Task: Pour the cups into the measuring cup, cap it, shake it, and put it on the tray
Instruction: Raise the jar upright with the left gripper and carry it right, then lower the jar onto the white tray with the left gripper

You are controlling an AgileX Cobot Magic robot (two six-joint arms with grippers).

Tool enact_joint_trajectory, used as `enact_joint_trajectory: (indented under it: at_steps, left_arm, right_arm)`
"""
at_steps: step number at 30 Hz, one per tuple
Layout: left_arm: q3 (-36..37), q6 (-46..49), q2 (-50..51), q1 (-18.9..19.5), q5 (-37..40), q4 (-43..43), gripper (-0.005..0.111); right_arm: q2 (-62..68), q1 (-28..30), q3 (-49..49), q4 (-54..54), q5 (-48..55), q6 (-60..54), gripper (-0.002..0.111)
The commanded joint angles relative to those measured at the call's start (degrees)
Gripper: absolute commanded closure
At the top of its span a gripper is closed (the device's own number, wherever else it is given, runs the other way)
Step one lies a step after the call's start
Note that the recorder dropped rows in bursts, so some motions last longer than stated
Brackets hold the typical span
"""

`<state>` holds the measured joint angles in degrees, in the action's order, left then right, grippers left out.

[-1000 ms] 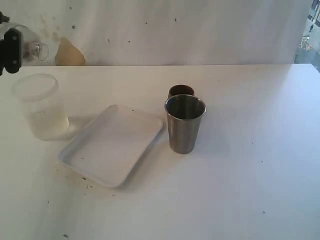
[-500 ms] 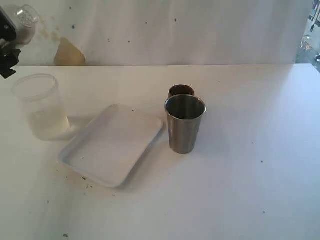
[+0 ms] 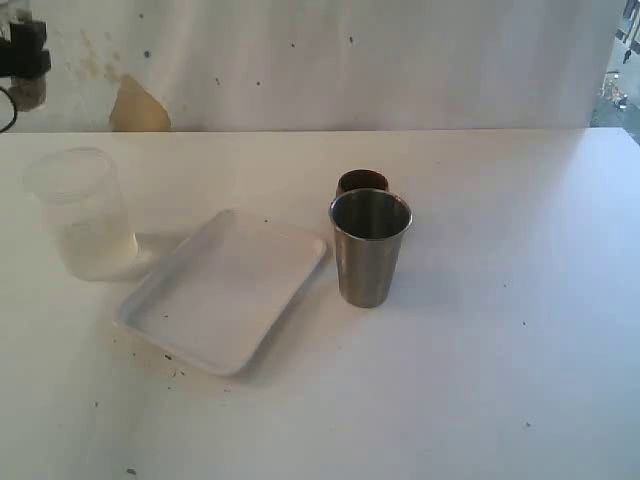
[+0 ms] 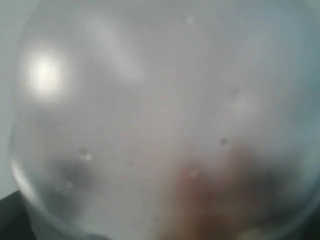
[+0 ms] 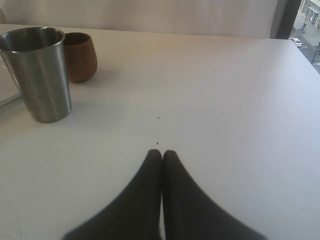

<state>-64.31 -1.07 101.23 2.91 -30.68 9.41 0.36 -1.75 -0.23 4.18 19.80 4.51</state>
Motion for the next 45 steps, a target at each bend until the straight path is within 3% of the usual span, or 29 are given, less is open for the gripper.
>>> enact_joint_trajectory:
  at_steps: [1, 5, 8, 11, 14, 19, 23, 26, 30, 32, 36, 40, 43, 45]
  left_arm:
    - [-0.5, -22.5, -2.4, -0.2, -6.1, 3.8, 0.107]
    - [-0.5, -30.7, -4.1, -0.3, -6.5, 21.7, 0.107]
    - [-0.4, -53.4, -5.5, -0.3, -10.0, 34.7, 0.107]
    - [-0.4, -68.3, -5.9, -0.3, -19.3, 46.6, 0.107]
    - [-0.4, -71.2, -5.8, -0.6, -26.9, 54.2, 0.107]
    - [-0.4, -71.4, -5.7, -4.0, -27.9, 71.3, 0.107]
    - [-0.3, -79.7, -4.0, -9.6, -28.0, 78.5, 0.107]
    - [-0.3, -79.4, -2.0, -14.1, -27.5, 80.4, 0.107]
    - [-0.3, -69.8, -0.7, -17.8, -19.1, 80.2, 0.107]
    - [-0.3, -70.3, -0.2, -18.3, -12.9, 77.9, 0.107]
    - [0.0, -67.7, 2.1, -18.3, -12.3, 70.7, 0.107]
    - [5.6, -50.8, 3.4, -18.3, -14.0, 48.8, 0.107]
    - [12.5, -35.4, 4.4, -18.5, -23.3, 30.7, 0.107]
    - [16.9, -29.0, 5.2, -18.5, -29.4, 26.8, 0.107]
  right_arm:
    - [-0.4, 0.0, 0.2, 0.3, -0.2, 0.3, 0.108]
    - [-0.4, 0.0, 0.2, 0.3, -0.2, 0.3, 0.108]
    - [-0.4, 0.0, 0.2, 0.3, -0.2, 0.3, 0.108]
    - [-0.4, 0.0, 0.2, 0.3, -0.2, 0.3, 0.108]
    - [-0.4, 0.0, 0.2, 0.3, -0.2, 0.3, 0.108]
    - [-0.4, 0.0, 0.2, 0.3, -0.2, 0.3, 0.108]
    - [-0.4, 0.0, 0.2, 0.3, -0.2, 0.3, 0.108]
    - [-0.4, 0.0, 0.2, 0.3, -0.2, 0.3, 0.108]
    - [-0.4, 0.0, 0.2, 0.3, -0.2, 0.3, 0.108]
    - [-0.4, 0.0, 0.2, 0.3, -0.2, 0.3, 0.108]
    - [-0.4, 0.0, 0.2, 0.3, -0.2, 0.3, 0.108]
    - [-0.4, 0.0, 0.2, 0.3, -0.2, 0.3, 0.108]
    - [-0.4, 0.0, 0.2, 0.3, -0.2, 0.3, 0.108]
    - [-0.4, 0.0, 0.2, 0.3, -0.2, 0.3, 0.108]
